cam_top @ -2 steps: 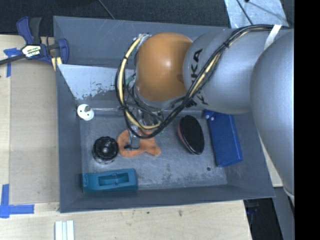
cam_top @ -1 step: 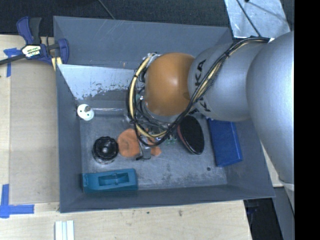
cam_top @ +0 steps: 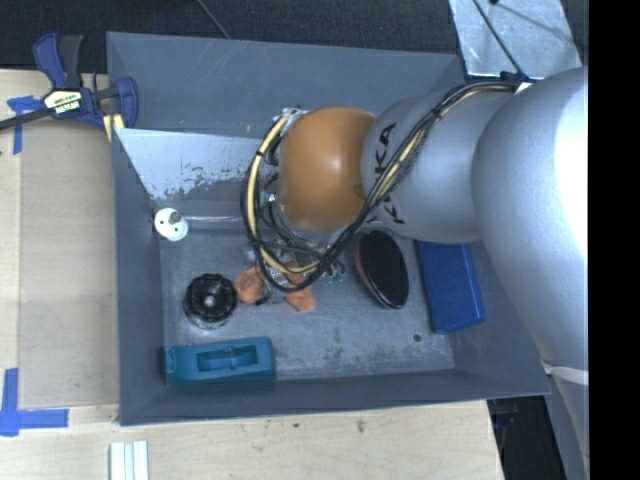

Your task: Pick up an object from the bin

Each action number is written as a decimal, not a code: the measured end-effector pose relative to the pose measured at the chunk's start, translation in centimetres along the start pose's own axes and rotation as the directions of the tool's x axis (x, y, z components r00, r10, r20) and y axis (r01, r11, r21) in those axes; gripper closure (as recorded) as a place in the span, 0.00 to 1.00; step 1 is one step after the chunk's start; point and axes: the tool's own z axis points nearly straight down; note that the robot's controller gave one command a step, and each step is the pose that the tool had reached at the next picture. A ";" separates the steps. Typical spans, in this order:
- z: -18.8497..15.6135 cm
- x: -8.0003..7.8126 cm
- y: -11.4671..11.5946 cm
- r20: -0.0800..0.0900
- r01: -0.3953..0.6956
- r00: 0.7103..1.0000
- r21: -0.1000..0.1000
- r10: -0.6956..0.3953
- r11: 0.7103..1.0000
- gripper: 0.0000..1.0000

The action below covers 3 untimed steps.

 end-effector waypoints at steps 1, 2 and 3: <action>0.0 0.0 0.0 0.000 0.000 1.000 0.000 0.000 1.000 1.00; -10.3 1.5 -2.3 -0.003 0.004 1.000 0.001 -0.004 1.000 1.00; -10.3 1.5 -2.3 -0.003 0.004 1.000 0.000 -0.004 1.000 1.00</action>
Offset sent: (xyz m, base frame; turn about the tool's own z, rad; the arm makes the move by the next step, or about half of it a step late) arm -0.0077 -0.0271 0.1030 -0.0068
